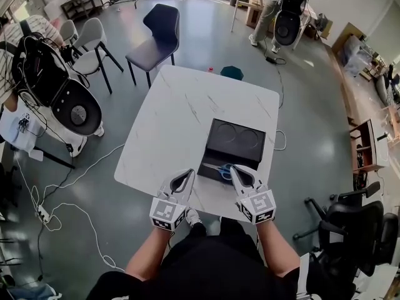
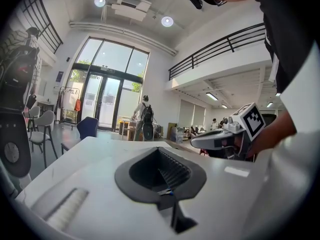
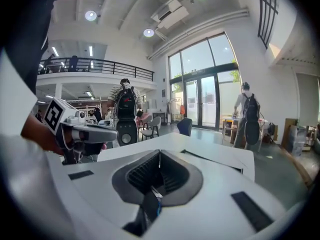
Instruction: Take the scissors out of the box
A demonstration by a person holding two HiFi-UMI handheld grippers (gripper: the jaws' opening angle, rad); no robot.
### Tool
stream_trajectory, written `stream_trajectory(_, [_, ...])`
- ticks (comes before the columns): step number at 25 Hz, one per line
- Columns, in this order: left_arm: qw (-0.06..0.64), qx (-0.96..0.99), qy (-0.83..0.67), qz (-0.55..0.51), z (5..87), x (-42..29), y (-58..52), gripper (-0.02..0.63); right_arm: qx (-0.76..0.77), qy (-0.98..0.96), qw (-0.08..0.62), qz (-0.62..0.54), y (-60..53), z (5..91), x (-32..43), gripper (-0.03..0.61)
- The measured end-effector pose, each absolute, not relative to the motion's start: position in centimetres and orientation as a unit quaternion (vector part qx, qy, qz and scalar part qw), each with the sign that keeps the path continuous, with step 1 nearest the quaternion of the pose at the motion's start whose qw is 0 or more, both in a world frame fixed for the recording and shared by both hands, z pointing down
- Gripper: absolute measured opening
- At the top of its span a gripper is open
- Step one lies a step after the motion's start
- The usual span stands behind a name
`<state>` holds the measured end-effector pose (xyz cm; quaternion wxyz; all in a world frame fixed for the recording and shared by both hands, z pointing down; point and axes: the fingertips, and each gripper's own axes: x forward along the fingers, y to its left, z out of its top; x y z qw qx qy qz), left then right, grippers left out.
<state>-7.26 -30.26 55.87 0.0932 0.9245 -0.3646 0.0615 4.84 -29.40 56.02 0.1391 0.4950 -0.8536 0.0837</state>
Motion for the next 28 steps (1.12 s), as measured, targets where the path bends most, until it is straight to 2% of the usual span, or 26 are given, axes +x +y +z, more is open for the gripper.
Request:
stream_trajectory(4, [0.099,0.923,-0.365,0.069,56.7,-7.2,-30.5,0.009,0.478,-0.853,0.187,0.099,-29.9,58.4,4.7,0.008])
stream_trajectory(9, [0.102,0.923,-0.364,0.073,57.3,-7.0,-30.7,0.009,0.429,-0.846,0.296,0.112,-30.0,62.7,4.4,0.008])
stream_trajectory(16, [0.109,0.921,-0.366,0.074,57.6,-6.9,-30.7,0.009,0.373,-0.833,0.395,0.108,-30.6,66.6,5.0,0.014])
stream_trajectory(17, [0.111,0.921,-0.367,0.073,57.6,-6.9,-30.6,0.009,0.362,-0.83,0.411,0.109,-30.5,67.2,5.1,0.034])
stream_trajectory(18, [0.112,0.92,-0.368,0.072,57.6,-6.8,-30.6,0.009,0.352,-0.826,0.427,0.108,-30.4,67.9,5.2,0.115])
stream_trajectory(19, [0.112,0.92,-0.368,0.072,57.6,-6.8,-30.6,0.009,0.342,-0.822,0.444,0.104,-30.4,68.7,5.4,0.147])
stream_trajectory(28, [0.115,0.916,-0.379,0.069,57.7,-7.3,-30.3,0.009,0.259,-0.802,0.532,0.087,-30.1,72.9,5.3,0.138])
